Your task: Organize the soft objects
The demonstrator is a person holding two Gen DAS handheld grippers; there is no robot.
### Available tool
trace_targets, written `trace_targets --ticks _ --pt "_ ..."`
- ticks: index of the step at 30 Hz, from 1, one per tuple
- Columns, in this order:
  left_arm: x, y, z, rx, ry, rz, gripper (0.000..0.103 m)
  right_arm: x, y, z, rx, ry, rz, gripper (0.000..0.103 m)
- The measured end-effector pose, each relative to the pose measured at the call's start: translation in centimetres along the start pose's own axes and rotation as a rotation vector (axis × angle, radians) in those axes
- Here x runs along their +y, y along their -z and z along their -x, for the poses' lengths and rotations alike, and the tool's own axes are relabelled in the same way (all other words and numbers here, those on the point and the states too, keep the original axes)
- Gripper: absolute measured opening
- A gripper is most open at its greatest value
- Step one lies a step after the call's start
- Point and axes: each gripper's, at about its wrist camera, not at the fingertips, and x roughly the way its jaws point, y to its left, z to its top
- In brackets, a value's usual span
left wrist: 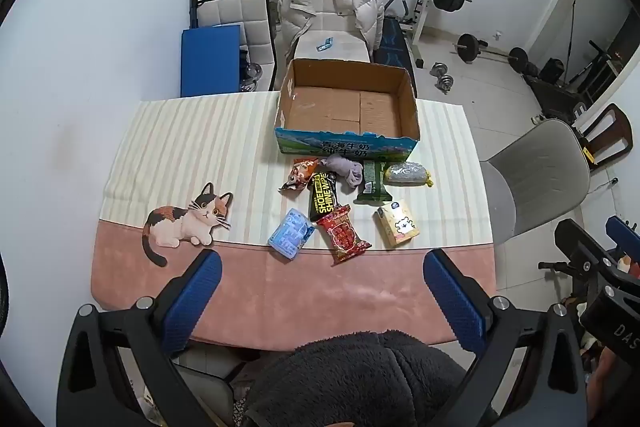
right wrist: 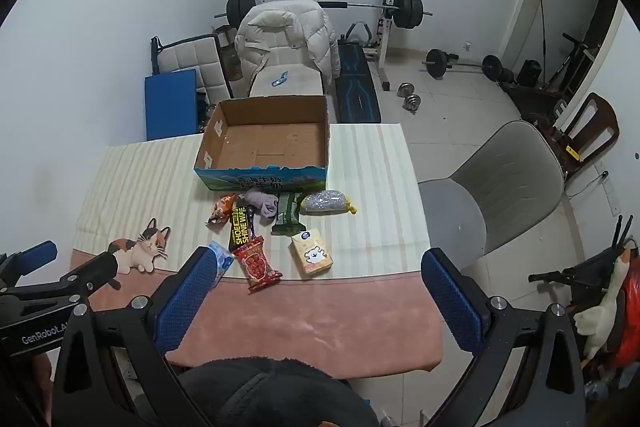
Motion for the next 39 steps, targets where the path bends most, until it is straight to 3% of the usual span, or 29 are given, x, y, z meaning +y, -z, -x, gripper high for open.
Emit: trace_targets --ticks 39 --pt "-0.4 -0.4 0.6 -0.014 0.006 0.002 0.103 0.2 1.3 1.5 -0.012 0.012 0.001 0.103"
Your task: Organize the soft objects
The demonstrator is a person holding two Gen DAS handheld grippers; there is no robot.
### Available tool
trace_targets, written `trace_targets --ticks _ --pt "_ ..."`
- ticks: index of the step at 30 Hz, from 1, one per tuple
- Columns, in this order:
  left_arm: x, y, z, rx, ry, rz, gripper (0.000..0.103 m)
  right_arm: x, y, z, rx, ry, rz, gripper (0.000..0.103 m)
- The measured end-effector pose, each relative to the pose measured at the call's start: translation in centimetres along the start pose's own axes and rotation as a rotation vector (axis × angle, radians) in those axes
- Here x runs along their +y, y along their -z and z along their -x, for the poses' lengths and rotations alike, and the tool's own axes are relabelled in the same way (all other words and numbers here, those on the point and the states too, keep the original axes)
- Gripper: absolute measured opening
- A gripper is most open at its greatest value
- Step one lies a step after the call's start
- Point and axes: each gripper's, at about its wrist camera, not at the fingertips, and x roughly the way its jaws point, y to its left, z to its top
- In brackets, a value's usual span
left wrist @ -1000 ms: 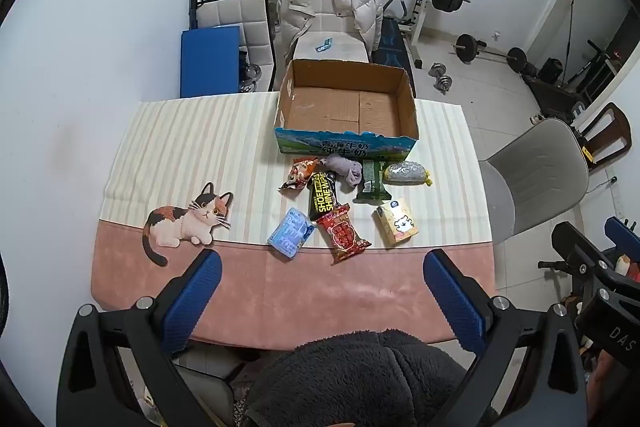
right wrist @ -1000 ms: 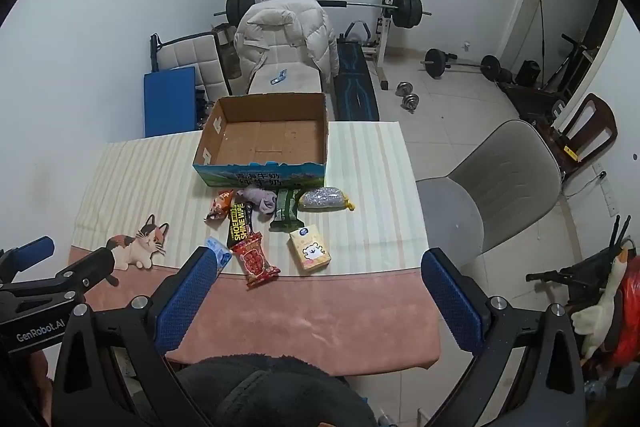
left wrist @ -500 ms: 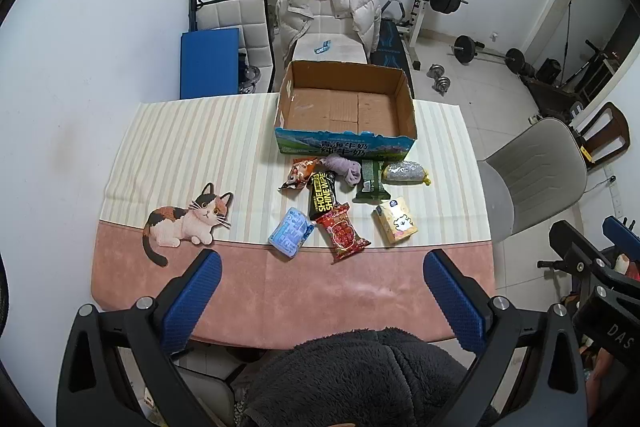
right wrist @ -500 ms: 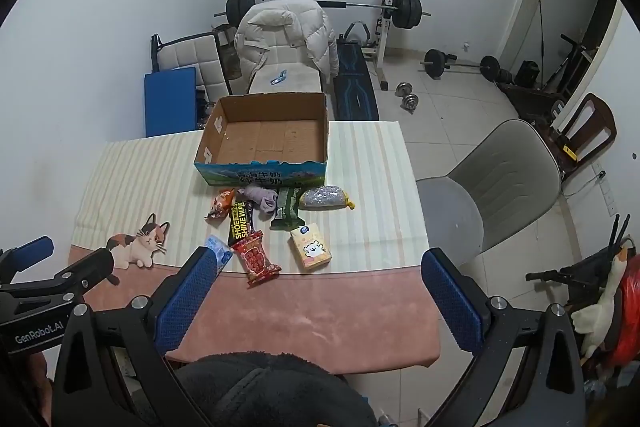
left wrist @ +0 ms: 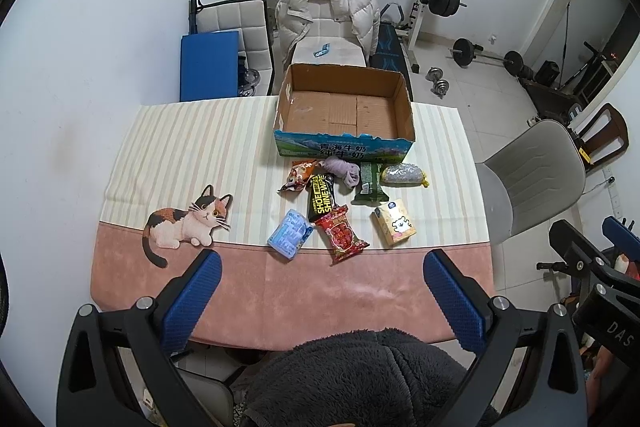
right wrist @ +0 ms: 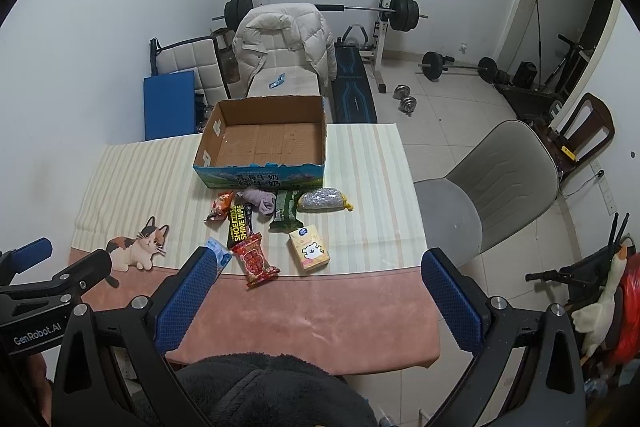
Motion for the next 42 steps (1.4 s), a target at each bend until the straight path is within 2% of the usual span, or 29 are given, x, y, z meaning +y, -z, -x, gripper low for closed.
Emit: trace_targets --ticks 9,42 --pt "-0.5 0.0 1.5 -0.010 -0.001 0.002 0.103 -0.1 -0.1 0.2 -0.004 0.000 -0.003 0.103" --pt "-0.4 0.3 1.7 -0.022 0.005 0.005 0.103 -0.2 -0.2 1.0 -0.018 -0.002 -0.007 0.103"
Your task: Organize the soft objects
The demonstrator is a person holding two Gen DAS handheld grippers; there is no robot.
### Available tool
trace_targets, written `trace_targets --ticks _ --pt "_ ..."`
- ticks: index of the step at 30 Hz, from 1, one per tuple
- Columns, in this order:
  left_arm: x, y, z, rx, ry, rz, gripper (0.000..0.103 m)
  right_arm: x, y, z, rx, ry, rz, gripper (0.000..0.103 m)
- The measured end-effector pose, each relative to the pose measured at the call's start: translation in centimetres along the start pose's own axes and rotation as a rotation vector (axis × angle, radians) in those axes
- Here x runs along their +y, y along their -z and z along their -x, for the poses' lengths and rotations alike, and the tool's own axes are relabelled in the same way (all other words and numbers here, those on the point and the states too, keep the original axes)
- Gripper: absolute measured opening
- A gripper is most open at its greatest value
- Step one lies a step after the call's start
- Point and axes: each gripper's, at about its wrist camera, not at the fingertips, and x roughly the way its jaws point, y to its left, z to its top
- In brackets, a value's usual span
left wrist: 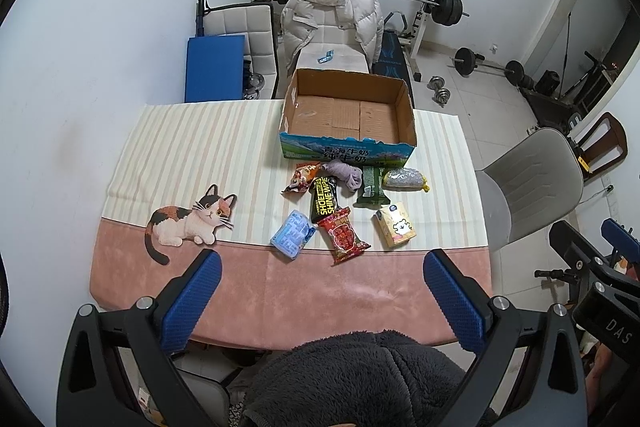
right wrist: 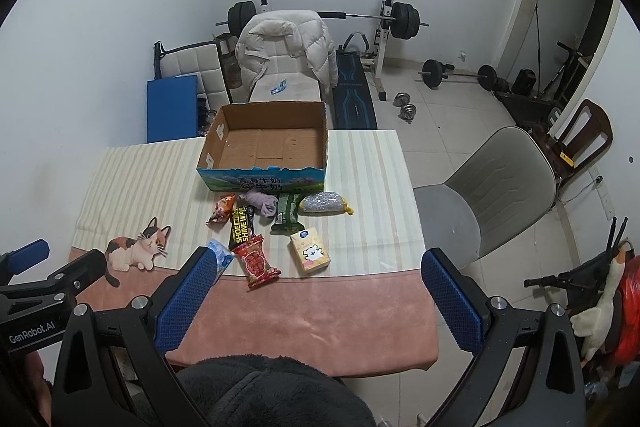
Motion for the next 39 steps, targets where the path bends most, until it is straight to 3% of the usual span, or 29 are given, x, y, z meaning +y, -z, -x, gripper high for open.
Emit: trace_targets --ticks 13,17,20,24,28,33,35,39 --pt "0.4 -0.2 0.0 0.006 0.003 0.004 0.103 0.2 -0.1 0.0 -0.003 -0.018 -0.002 0.103" --pt "1.5 -0.7 -0.8 -0.018 -0.002 0.001 0.103 0.1 -0.1 -1.9 0.024 -0.033 -0.011 0.103" --pt "2.5 -1.9 -3.1 -0.046 -0.048 0.009 0.103 0.0 -0.1 -5.0 0.064 -0.053 -0.016 0.103" --pt "5.0 -4.1 -9.1 0.031 -0.082 0.035 0.103 0.5 -0.2 -12.1 0.157 -0.095 -0.014 0.103" --pt "7.3 -5.1 -17.8 0.134 -0.148 0.003 0.103 2.9 0.4 -22.2 0.295 -0.165 0.012 0.103" --pt "8.6 -2.8 -28.6 0.287 -0.175 -0.122 0.099 8.7 3.6 -35.3 0.453 -0.213 0.120 0.103" --pt "8.9 -1.3 -32.5 0.360 -0.188 -0.169 0.088 11.0 5.0 -40.0 0.520 -0.226 0.151 0.101" --pt "9.3 0.9 -37.4 0.441 -0.164 -0.209 0.087 14.3 7.5 -46.4 0.622 -0.205 0.199 0.092"
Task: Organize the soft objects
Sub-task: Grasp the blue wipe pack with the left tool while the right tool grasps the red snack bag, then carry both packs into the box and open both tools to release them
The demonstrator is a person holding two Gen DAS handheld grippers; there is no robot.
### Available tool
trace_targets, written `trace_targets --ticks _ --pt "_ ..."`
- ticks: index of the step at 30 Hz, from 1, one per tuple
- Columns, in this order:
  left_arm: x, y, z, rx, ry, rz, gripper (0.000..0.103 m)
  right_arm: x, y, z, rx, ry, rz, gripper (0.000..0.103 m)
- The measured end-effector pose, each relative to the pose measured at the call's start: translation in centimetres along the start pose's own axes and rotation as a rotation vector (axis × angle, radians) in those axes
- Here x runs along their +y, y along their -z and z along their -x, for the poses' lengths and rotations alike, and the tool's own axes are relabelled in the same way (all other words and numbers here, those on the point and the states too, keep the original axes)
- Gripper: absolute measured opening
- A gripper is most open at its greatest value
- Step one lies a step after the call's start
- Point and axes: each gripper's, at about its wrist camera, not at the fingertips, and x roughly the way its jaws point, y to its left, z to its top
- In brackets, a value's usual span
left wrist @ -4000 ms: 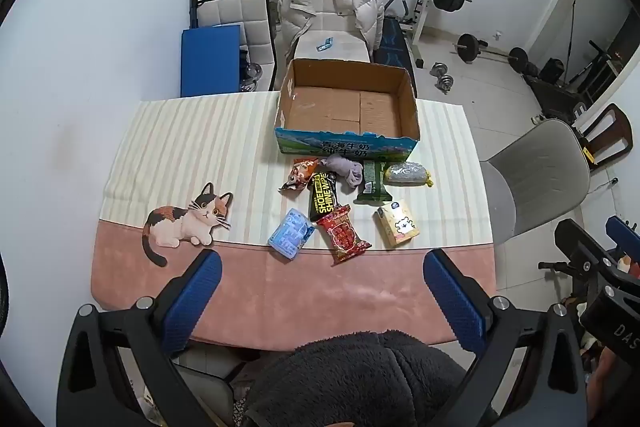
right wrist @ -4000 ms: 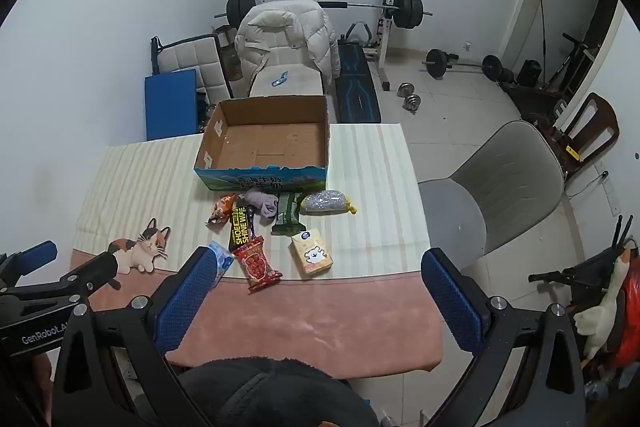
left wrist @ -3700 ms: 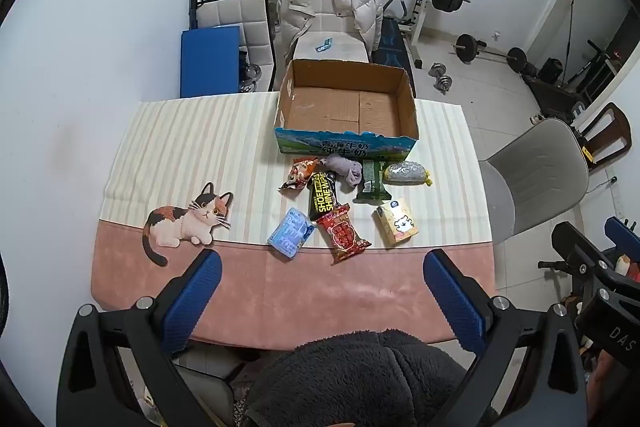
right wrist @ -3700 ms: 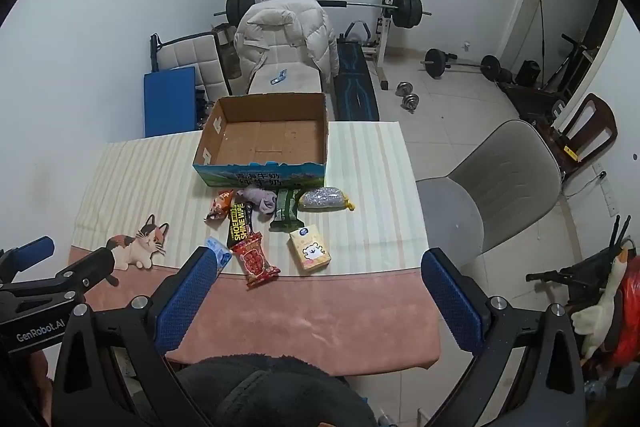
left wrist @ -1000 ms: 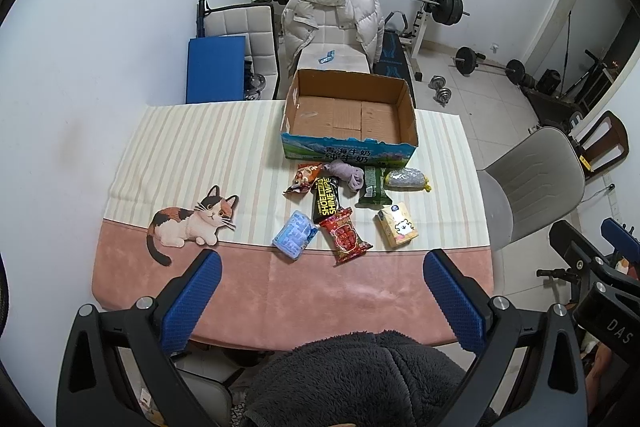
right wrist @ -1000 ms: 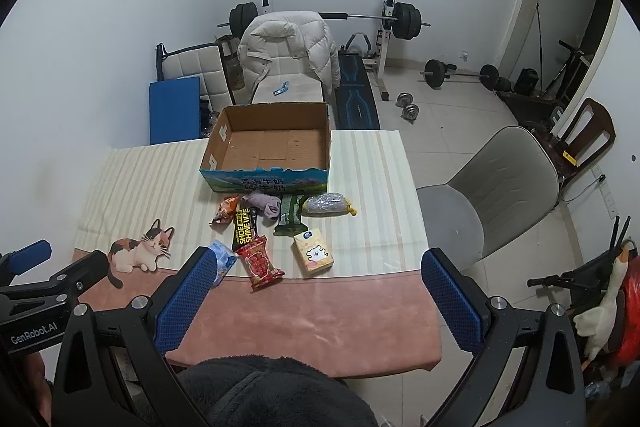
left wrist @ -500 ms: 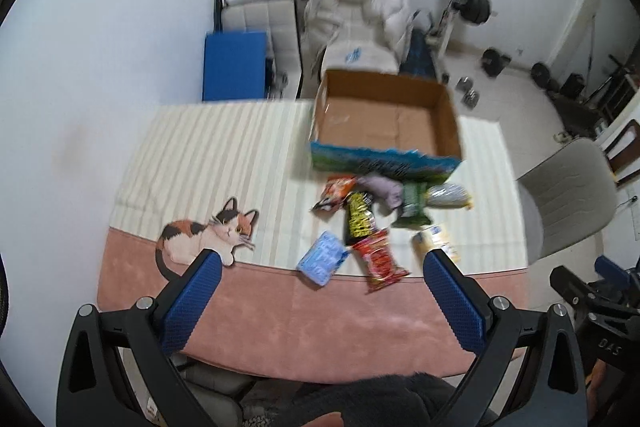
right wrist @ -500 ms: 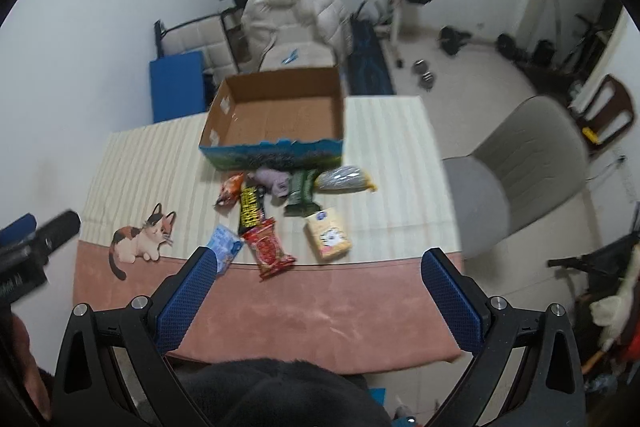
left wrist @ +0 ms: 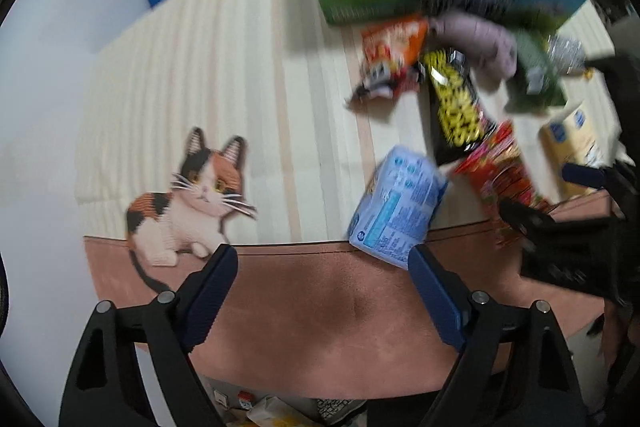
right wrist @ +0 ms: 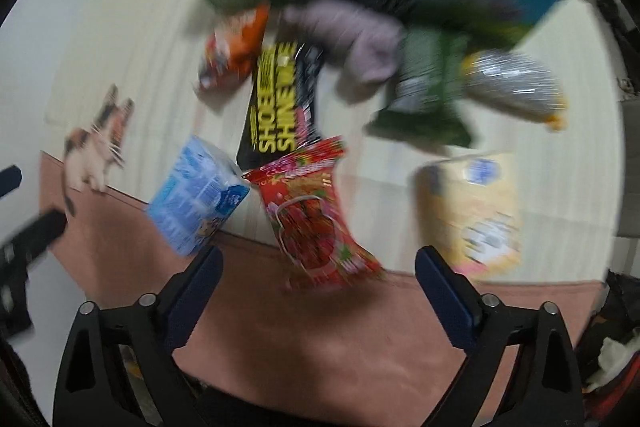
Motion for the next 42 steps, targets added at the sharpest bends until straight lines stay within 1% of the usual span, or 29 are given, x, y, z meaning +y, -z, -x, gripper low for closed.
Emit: trace_targets --ticks 2,3,4,6,9,11,12,14,15,17,19,23,25,28,31,35,37,39,41,42 --pt "-0.5 0.1 -1.9 0.030 0.014 -0.026 0.087 0.7 -0.6 -2.5 0.044 0.013 0.013 0.082" --pt "-0.7 0.1 -2.5 0.037 0.024 -0.039 0.087 0.8 -0.7 -3.4 0.064 0.025 0.016 0.068" --pt "-1.1 0.0 -3.3 0.050 0.042 -0.058 0.087 0.8 -0.7 -4.3 0.090 0.055 0.008 0.054" --pt "-1.9 -0.1 -4.0 0.060 0.064 -0.093 0.087 -0.1 -0.3 -4.5 0.088 0.038 -0.032 0.053" --pt "-3.3 -0.8 -5.0 0.073 0.095 -0.142 0.087 -2.3 0.7 -4.5 0.116 0.044 -0.136 0.051" --pt "-4.4 -1.5 -6.0 0.094 0.113 -0.173 0.087 -3.5 1.5 -4.6 0.135 0.014 -0.185 0.051" --pt "-4.8 -1.9 -6.7 0.108 0.114 -0.183 0.087 -4.0 1.8 -4.7 0.139 -0.015 -0.210 0.052" --pt "-5.6 -2.8 -8.3 0.136 0.112 -0.193 0.087 -4.3 2.3 -5.1 0.155 -0.048 -0.225 0.061" --pt "-5.8 -3.1 -8.9 0.147 0.113 -0.194 0.084 -4.3 2.4 -5.2 0.156 -0.048 -0.231 0.066" --pt "-6.0 -3.5 -10.3 0.180 0.111 -0.182 0.057 -4.0 2.4 -5.9 0.158 -0.043 -0.237 0.066" --pt "-5.6 -3.5 -11.0 0.194 0.140 -0.143 0.056 -3.7 2.4 -6.7 0.164 -0.038 -0.251 0.067" --pt "-4.3 -3.0 -11.2 0.182 0.160 -0.066 0.048 -3.2 1.8 -8.0 0.162 0.010 -0.267 0.065" --pt "-3.6 -2.8 -11.5 0.181 0.172 -0.025 0.044 -2.8 1.9 -8.6 0.157 0.052 -0.261 0.054" --pt "-2.4 -2.3 -11.4 0.185 0.194 0.042 0.038 -2.5 2.5 -9.1 0.138 0.066 -0.259 0.050" --pt "-1.4 -1.3 -10.5 0.166 0.216 0.078 0.037 -1.7 3.4 -8.6 0.133 0.059 -0.259 0.048" --pt "0.3 -0.4 -6.2 0.093 0.281 0.123 0.037 -1.7 4.5 -6.2 0.097 -0.016 -0.263 0.048" --pt "1.0 -0.5 -3.1 0.049 0.331 0.147 0.037 -1.8 5.1 -3.9 0.064 -0.064 -0.260 0.048" --pt "2.0 -1.0 0.0 0.003 0.371 0.165 0.037 -2.0 5.4 -0.8 0.026 -0.121 -0.263 0.048" --pt "2.4 -2.3 3.7 -0.049 0.414 0.174 0.037 -2.5 5.2 2.4 -0.014 -0.158 -0.253 0.048" --pt "1.7 -3.8 5.3 -0.070 0.425 0.176 0.037 -3.0 4.5 4.4 -0.042 -0.178 -0.248 0.048"
